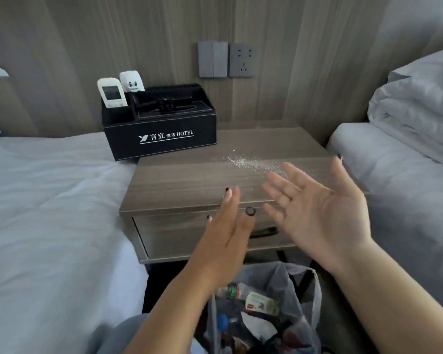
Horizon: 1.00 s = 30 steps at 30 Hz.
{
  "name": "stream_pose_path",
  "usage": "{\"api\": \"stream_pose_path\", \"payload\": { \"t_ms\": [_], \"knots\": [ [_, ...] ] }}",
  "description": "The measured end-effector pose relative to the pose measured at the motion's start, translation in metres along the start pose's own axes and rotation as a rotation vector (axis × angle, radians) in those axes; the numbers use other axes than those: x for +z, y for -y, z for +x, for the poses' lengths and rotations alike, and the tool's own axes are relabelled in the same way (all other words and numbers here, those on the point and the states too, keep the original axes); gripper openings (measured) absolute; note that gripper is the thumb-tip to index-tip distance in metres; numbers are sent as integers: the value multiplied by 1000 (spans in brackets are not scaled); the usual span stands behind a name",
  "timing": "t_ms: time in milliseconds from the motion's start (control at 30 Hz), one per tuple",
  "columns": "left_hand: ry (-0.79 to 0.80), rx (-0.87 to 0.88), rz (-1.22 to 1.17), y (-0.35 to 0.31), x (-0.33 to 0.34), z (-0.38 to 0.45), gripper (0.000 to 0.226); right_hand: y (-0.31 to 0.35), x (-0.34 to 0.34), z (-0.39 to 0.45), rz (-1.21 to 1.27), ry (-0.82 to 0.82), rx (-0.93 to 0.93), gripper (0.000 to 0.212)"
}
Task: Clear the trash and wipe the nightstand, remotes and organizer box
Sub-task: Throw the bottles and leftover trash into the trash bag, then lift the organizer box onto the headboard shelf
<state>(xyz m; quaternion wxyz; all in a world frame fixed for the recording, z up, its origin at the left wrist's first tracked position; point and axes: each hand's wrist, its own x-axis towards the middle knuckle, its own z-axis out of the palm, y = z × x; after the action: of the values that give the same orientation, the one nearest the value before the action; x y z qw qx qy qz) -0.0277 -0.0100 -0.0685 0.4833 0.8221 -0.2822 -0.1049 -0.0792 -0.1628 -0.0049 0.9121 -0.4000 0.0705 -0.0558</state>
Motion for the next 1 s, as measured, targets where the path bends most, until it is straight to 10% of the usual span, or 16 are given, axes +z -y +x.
{"api": "stream_pose_path", "payload": {
  "t_ms": [233, 400, 733, 1000],
  "knots": [
    [-560, -156, -430, -9, -97, 57, 50, 31, 42, 100, -1051, -211, -228, 17],
    [-612, -447, -867, -3, -145, 113, 26, 25, 69, 196, -1444, -114, -210, 89],
    [-786, -713, -1116, 40, -181, 191, 61, -5, 91, 318, -1967, 198, -174, 88],
    [-849, -758, -1029, 54, -166, 205, 41, -6, 88, 320, -2049, 165, -339, 76]
  ]
}}
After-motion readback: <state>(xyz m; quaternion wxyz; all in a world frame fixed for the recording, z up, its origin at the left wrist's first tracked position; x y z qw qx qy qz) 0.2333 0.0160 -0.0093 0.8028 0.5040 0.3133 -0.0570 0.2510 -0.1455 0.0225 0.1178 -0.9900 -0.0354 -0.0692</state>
